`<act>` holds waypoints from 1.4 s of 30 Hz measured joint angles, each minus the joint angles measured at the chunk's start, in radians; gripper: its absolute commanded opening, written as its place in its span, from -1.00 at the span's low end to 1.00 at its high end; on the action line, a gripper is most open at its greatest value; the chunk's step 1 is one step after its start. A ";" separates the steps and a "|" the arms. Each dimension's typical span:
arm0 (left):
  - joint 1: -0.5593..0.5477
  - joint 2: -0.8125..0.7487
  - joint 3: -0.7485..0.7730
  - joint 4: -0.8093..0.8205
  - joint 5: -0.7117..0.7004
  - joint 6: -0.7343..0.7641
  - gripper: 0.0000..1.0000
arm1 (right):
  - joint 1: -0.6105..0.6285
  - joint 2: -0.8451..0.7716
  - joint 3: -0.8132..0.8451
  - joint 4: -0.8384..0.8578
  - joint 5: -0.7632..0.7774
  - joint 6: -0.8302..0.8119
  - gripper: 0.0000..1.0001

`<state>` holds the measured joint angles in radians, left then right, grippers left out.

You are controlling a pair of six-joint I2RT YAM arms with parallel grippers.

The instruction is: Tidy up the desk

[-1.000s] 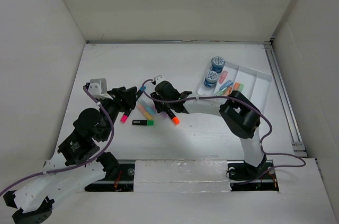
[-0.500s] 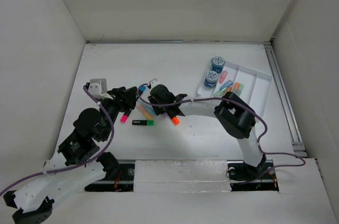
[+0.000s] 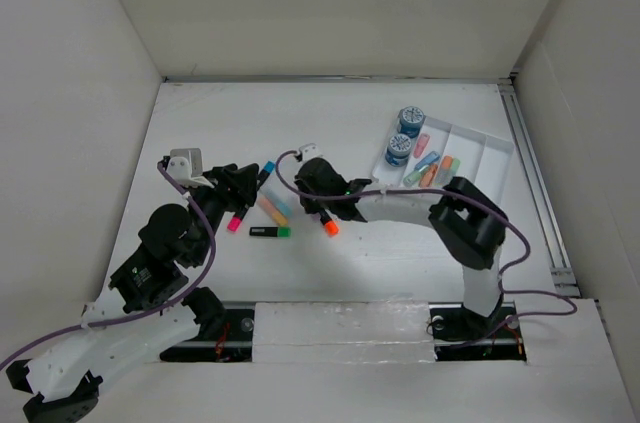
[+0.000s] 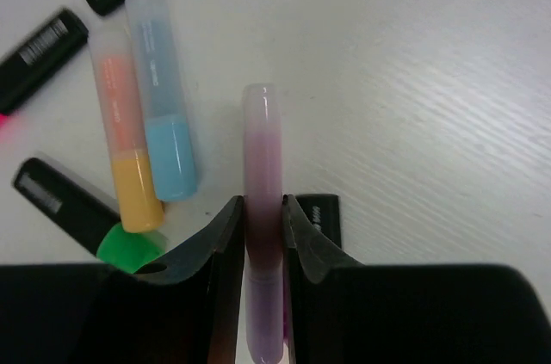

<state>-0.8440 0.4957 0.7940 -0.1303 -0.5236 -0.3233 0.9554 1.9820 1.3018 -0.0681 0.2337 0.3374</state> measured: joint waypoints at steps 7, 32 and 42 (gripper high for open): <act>0.000 -0.001 0.000 0.000 0.001 0.000 -0.06 | -0.218 -0.445 -0.335 0.224 -0.013 0.164 -0.93; 0.000 -0.002 0.000 0.000 0.008 0.000 -0.07 | -1.029 -0.762 -0.711 0.271 -0.122 0.342 -0.17; 0.000 -0.002 0.000 0.000 0.008 0.000 -0.07 | -1.061 -0.747 -0.693 0.243 -0.167 0.324 -0.72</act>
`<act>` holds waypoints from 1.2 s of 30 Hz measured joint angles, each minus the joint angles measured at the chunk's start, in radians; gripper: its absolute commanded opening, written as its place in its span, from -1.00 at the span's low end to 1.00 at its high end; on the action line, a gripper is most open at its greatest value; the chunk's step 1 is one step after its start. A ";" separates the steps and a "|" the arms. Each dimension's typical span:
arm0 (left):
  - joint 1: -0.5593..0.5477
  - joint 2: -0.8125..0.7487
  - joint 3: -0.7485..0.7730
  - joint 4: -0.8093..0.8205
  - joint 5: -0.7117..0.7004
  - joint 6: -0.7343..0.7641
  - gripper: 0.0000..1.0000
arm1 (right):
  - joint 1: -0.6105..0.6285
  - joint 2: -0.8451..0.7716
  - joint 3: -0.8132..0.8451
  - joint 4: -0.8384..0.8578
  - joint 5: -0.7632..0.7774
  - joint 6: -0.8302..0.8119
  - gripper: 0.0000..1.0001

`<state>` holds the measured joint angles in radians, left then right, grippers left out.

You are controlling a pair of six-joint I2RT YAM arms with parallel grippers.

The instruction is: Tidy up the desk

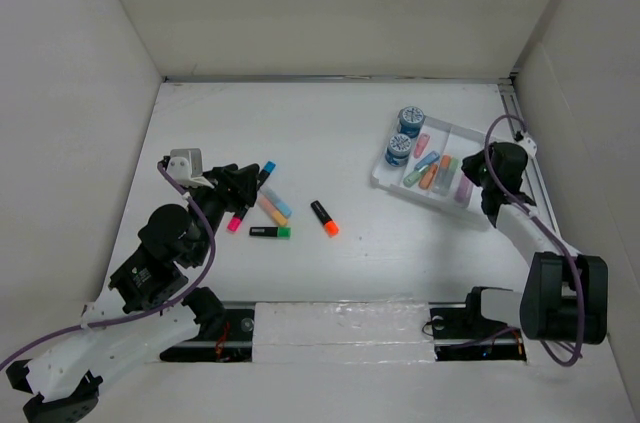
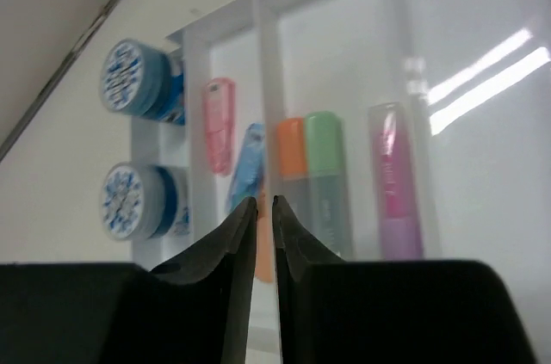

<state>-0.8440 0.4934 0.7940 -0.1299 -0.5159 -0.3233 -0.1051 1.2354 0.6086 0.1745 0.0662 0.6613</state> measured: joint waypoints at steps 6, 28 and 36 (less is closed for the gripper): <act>0.000 0.000 0.000 0.000 0.000 0.000 -0.07 | 0.206 0.002 0.026 0.035 -0.090 -0.019 -1.00; 0.000 -0.020 0.000 -0.001 -0.011 0.000 -0.07 | 1.110 0.787 0.772 -0.170 0.146 -0.222 -0.01; 0.000 -0.019 0.000 -0.001 -0.011 0.000 -0.07 | 1.117 0.888 0.891 -0.269 0.222 -0.247 -0.07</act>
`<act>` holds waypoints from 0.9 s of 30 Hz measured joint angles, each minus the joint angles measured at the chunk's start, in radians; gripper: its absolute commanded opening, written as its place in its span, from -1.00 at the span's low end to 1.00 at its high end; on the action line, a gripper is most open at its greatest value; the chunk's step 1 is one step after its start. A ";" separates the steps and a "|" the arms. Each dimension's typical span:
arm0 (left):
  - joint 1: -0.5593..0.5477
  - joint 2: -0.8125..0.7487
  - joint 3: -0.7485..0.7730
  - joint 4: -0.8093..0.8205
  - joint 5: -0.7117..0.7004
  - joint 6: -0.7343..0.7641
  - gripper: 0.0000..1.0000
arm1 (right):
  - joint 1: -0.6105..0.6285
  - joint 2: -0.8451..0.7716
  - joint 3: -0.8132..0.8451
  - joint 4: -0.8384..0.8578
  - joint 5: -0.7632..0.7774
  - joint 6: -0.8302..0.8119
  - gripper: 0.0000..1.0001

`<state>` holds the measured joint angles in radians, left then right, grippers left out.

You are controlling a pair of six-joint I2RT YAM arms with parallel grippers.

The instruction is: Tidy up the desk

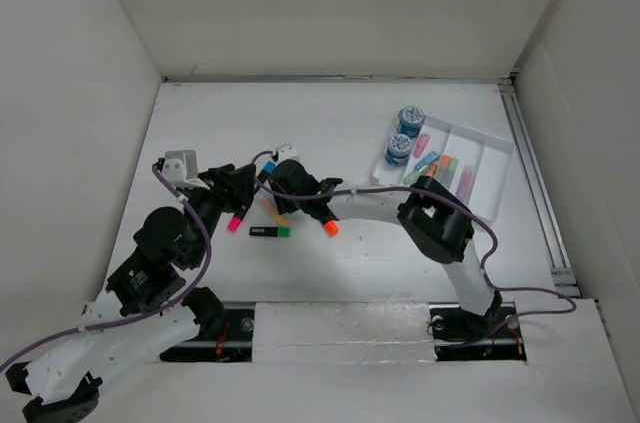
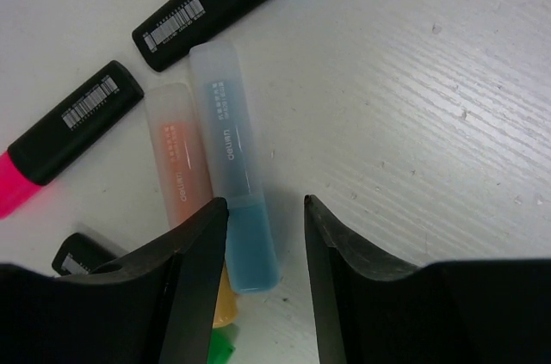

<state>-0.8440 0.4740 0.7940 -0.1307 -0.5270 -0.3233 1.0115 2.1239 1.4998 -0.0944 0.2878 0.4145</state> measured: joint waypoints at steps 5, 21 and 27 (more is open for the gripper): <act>0.000 0.000 0.000 0.000 0.000 0.000 -0.07 | 0.016 0.047 0.050 -0.030 0.017 -0.007 -0.07; 0.000 0.001 0.000 0.000 0.001 0.000 -0.07 | 0.023 0.007 -0.055 0.053 0.089 0.023 -1.00; 0.000 0.000 0.000 0.000 0.002 0.000 -0.07 | -0.076 -0.338 -0.317 0.092 0.129 0.095 -1.00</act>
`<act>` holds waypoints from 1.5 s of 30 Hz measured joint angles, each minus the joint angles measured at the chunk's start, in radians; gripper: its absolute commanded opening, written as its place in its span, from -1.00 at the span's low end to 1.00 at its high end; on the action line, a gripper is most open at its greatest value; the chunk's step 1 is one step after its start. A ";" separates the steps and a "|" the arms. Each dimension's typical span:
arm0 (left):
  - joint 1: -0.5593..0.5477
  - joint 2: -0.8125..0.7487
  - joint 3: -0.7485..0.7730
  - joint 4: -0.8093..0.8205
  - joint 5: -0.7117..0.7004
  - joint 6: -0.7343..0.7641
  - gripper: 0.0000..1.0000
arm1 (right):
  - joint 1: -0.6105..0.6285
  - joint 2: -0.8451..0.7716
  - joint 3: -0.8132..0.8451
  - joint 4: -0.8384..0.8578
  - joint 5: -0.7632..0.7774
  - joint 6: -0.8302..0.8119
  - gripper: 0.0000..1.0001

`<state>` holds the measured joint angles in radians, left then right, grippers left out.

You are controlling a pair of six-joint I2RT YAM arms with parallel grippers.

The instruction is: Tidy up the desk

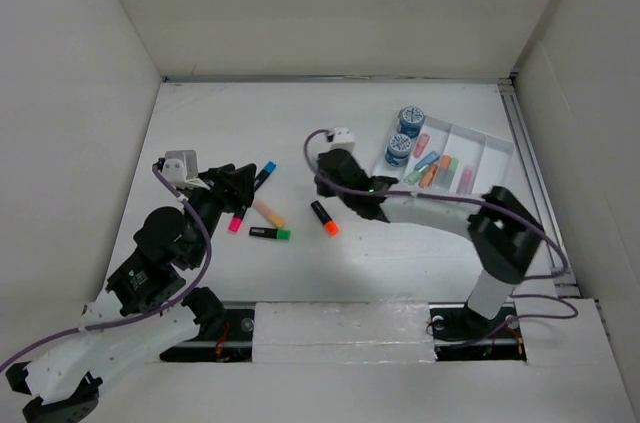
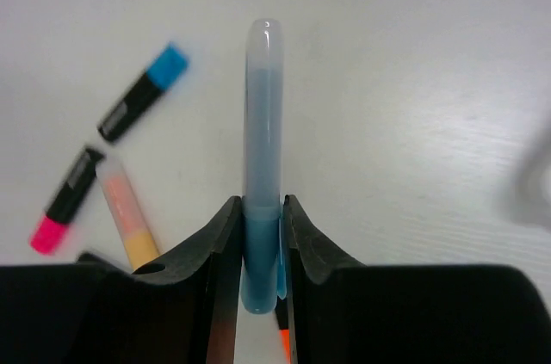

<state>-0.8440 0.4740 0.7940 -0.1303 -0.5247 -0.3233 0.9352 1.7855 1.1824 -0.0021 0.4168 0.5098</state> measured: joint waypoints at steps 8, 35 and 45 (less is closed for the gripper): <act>0.000 0.000 0.000 0.000 0.002 0.000 -0.07 | -0.581 -0.532 -0.447 0.167 -0.055 0.159 -1.00; 0.000 0.000 0.000 0.000 0.002 0.000 -0.07 | -0.891 -0.583 -0.584 0.286 -0.525 0.220 -1.00; 0.000 -0.043 0.000 -0.017 -0.133 -0.052 0.02 | -0.095 -0.145 -0.182 0.254 -0.360 0.078 -0.04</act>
<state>-0.8440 0.4313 0.7940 -0.1474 -0.6575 -0.3756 0.8398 1.6409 1.0004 0.2523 0.0566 0.5877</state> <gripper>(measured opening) 0.504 0.365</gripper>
